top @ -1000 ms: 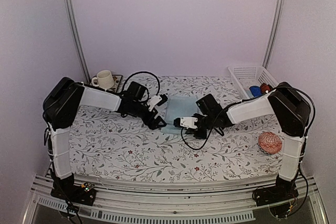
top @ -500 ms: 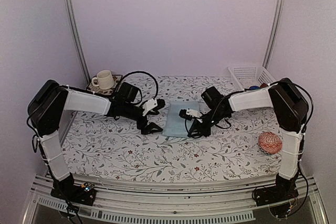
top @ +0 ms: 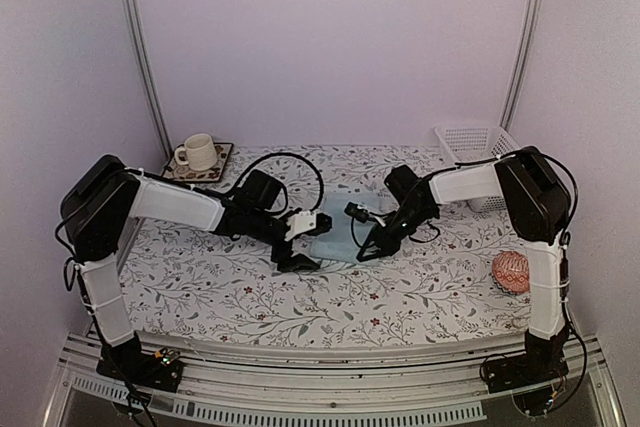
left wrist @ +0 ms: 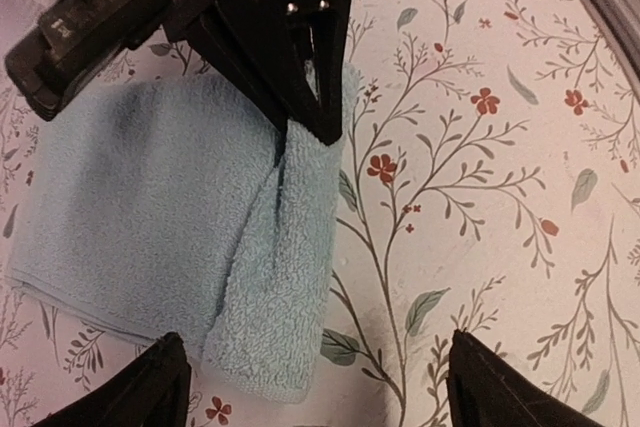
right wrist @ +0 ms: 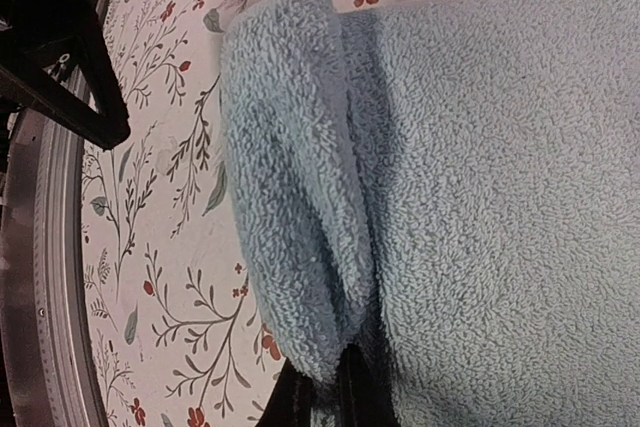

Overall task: Roll the towels
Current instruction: Roll the towel at the center of the board.

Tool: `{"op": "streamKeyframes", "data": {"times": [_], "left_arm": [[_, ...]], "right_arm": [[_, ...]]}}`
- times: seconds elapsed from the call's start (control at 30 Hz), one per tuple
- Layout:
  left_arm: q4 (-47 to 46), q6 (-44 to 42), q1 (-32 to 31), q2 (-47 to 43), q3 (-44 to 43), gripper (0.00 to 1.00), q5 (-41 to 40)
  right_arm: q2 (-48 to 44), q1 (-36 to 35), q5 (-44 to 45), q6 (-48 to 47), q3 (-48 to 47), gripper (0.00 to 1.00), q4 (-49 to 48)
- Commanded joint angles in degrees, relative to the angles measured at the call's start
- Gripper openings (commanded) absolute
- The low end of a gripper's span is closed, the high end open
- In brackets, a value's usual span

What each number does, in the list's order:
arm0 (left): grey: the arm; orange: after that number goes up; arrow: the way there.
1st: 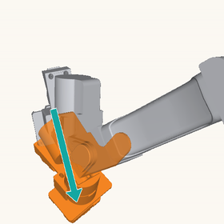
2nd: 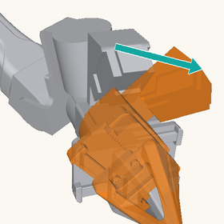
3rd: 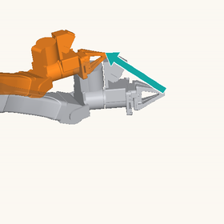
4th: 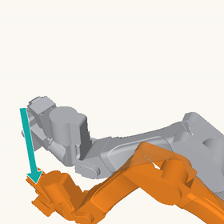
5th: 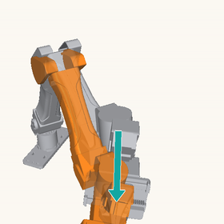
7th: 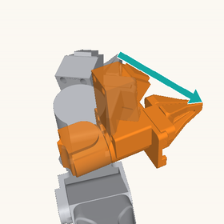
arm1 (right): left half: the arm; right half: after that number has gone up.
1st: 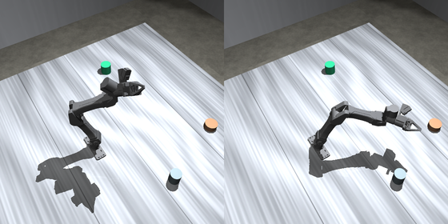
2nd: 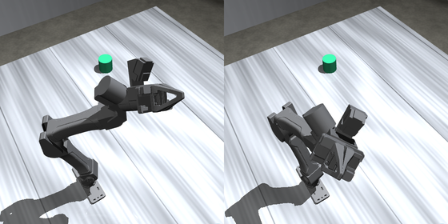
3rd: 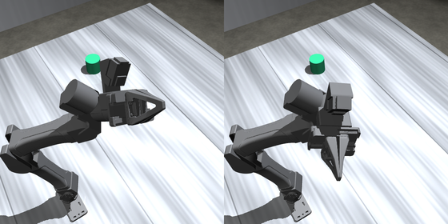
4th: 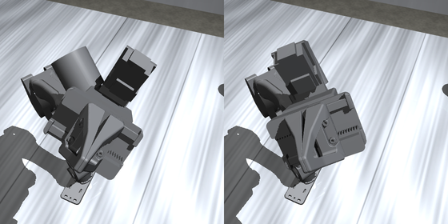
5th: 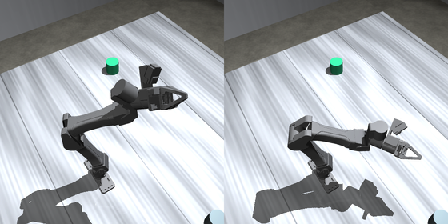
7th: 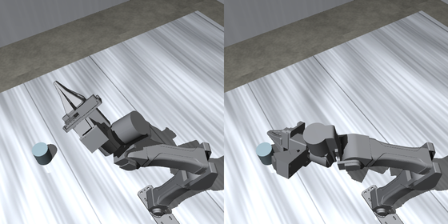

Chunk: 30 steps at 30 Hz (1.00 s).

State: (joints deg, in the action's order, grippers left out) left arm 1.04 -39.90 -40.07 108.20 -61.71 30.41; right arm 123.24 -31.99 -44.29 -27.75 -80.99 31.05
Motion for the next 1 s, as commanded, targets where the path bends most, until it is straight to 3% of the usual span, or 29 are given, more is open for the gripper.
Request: {"op": "streamKeyframes", "data": {"times": [0.0, 0.1, 0.3, 0.53, 0.67, 0.73, 0.83, 0.97], "left_arm": [[-1.64, -2.37, -1.39, 3.08, -1.73, 0.85, -4.05], [-2.47, -3.25, -1.89, 6.18, -1.98, 0.75, -7.18], [-4.85, -3.68, -2.37, 8.27, -2.27, 0.69, -11.69], [-4.48, -4.26, -2.37, 9.77, -3.49, 0.46, -12.12], [-2.7, -4.8, -2.33, 9.7, -3.63, 0.13, -9.98], [-1.08, -4.84, -2.29, 9.53, -4.1, 0.0, -8.47], [3.46, -5.25, -1.81, 9.31, -5.82, 0.0, -4.6], [10.97, -4.89, -1.05, 10.27, -9.28, 0.0, 0.39]], "right_arm": [[2.03, 0.78, -1.41, 1.77, -1.27, 0.04, 2.43], [2.05, 0.87, -1.41, 1.82, -1.12, 0.04, 2.28], [2.72, 0.92, -1.6, 2.16, -1.35, 0.04, 2.19], [3.23, 1.32, -1.33, 2.26, -1.8, 0.04, 2.5], [2.78, 1.95, -0.9, 2.41, -2.04, 0.05, 2.56], [2.19, 2.25, 0.11, 2.43, -2.23, 0.11, 2.55], [0.05, 2.54, 2.66, 1.99, -1.84, 0.31, 2.0], [-4.36, 2.54, 7.11, 0.1, 0.21, 0.48, -0.06]]}}
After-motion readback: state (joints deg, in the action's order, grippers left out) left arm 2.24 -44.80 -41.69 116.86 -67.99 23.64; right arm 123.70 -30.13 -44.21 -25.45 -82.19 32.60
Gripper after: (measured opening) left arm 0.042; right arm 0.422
